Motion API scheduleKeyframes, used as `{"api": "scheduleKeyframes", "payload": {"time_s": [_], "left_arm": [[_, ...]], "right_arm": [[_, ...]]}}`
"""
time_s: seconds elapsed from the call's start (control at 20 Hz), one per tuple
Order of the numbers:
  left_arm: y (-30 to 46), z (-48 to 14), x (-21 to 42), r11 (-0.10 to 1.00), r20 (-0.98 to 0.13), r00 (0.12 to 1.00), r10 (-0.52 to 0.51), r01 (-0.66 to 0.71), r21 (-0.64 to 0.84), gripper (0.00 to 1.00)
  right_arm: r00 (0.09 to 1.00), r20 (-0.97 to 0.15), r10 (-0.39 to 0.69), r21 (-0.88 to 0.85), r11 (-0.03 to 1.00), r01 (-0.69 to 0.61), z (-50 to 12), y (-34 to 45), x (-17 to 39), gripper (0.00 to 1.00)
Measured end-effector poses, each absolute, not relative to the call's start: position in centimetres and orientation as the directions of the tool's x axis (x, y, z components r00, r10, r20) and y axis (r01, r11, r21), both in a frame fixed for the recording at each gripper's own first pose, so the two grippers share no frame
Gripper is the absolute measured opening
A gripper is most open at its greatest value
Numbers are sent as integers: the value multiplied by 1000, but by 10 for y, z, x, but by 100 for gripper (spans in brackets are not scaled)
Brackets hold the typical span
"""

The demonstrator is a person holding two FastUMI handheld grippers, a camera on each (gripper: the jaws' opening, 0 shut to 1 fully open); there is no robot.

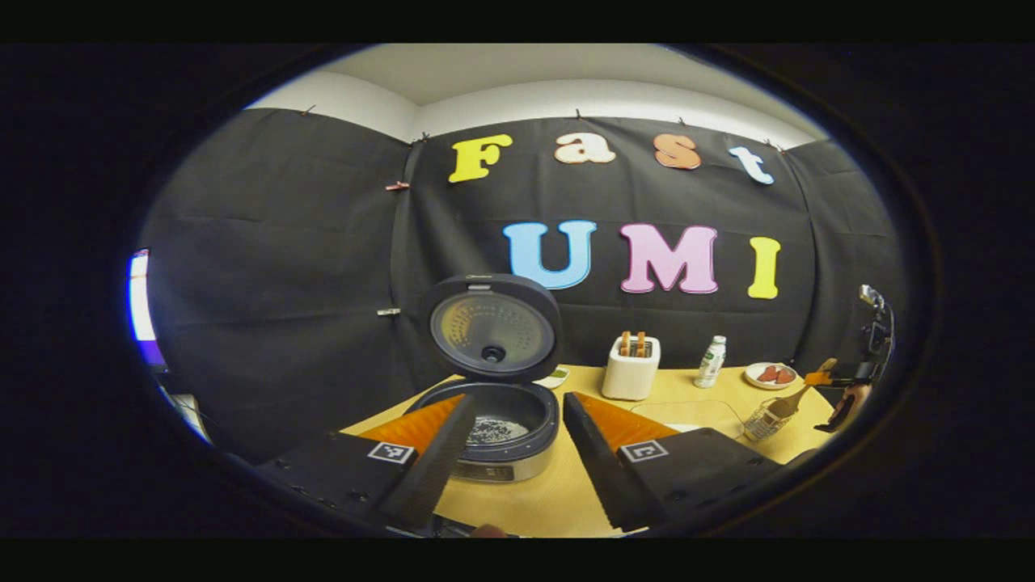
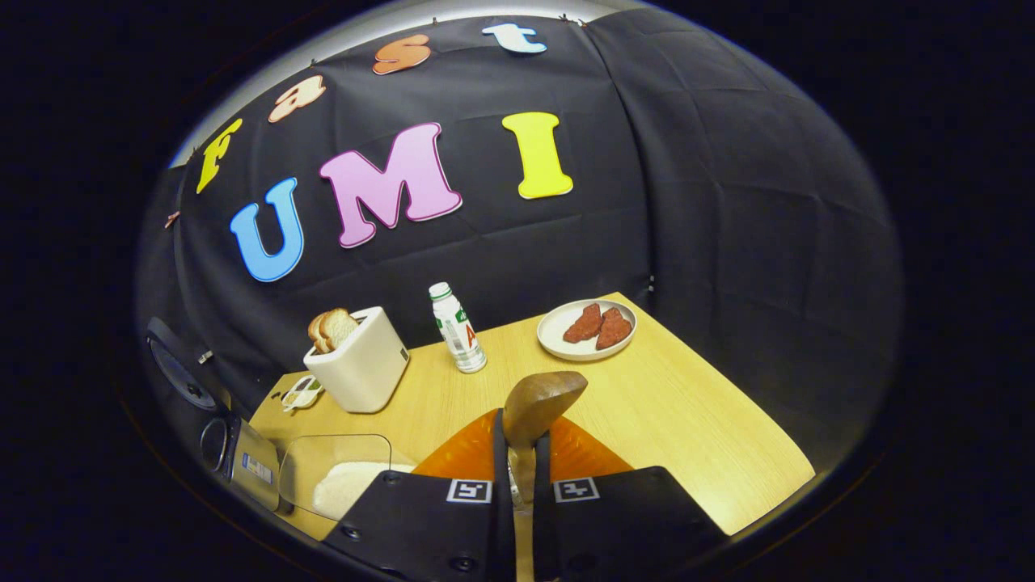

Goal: Close the left gripper, press the button to open the rice cooker; take a wooden spoon from the chopstick holder with the right hand, scoop a spoonful of rice and pour it into the rice cooker, then put the wooden spoon back into the chopstick holder.

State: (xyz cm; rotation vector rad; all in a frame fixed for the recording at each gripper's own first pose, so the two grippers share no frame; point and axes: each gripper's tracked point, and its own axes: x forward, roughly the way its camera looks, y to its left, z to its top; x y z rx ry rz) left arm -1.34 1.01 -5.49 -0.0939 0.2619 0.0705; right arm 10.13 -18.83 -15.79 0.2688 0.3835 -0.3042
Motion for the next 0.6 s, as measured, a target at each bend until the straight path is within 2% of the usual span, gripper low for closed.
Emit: {"api": "scheduleKeyframes", "payload": {"time_s": [0.2,0.6], "left_arm": [[15,-62,-13,992,-268,962,54,-83,-99,77],[39,-69,-14,992,-277,959,63,-92,-91,77]], "right_arm": [[912,-337,-234,218,923,318,-118,-171,100,13],[949,-313,-38,255,959,123,-102,-54,124,13]]}}
